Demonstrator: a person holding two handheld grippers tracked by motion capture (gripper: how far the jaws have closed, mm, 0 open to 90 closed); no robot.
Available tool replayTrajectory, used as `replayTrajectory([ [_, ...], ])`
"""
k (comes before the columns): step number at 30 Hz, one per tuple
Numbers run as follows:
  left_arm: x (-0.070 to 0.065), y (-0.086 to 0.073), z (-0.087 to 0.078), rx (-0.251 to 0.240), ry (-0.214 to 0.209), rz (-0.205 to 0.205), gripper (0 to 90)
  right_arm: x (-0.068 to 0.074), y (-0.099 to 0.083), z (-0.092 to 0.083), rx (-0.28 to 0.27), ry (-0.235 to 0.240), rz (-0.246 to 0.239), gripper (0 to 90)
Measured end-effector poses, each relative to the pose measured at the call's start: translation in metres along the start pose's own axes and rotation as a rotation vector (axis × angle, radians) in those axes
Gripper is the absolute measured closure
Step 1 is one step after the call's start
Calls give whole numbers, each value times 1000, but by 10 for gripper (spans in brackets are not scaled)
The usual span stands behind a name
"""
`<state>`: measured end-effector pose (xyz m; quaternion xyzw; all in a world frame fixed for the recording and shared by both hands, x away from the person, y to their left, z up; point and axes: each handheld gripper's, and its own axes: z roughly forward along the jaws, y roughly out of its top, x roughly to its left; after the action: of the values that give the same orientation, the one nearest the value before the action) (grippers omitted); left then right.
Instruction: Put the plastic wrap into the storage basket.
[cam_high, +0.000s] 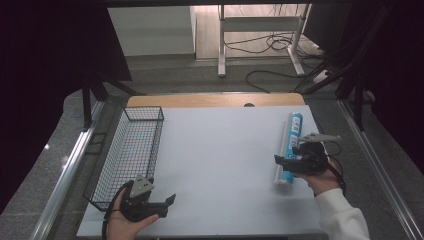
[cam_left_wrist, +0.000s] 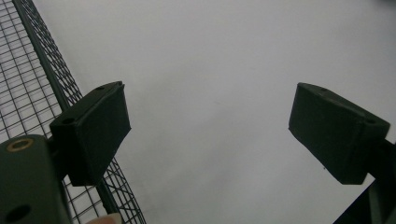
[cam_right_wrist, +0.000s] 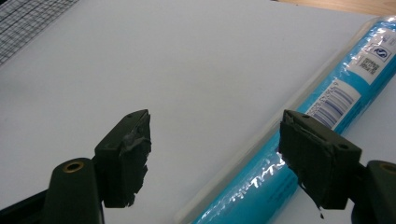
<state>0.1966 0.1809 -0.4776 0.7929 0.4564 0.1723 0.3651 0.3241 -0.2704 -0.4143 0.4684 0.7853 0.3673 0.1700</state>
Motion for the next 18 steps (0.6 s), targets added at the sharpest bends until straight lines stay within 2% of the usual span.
replayTrajectory([
  [6, -2, 3, 1, -7, -5, 17, 127, -13, 11, 14, 33, -53, 15, 256],
  [12, -6, 3, 2, -5, -15, 39, 127, -38, 18, 30, 70, -126, 87, 252],
  [18, -6, 1, 2, 3, -7, 44, 127, -63, 27, 43, 99, -173, 151, 252],
])
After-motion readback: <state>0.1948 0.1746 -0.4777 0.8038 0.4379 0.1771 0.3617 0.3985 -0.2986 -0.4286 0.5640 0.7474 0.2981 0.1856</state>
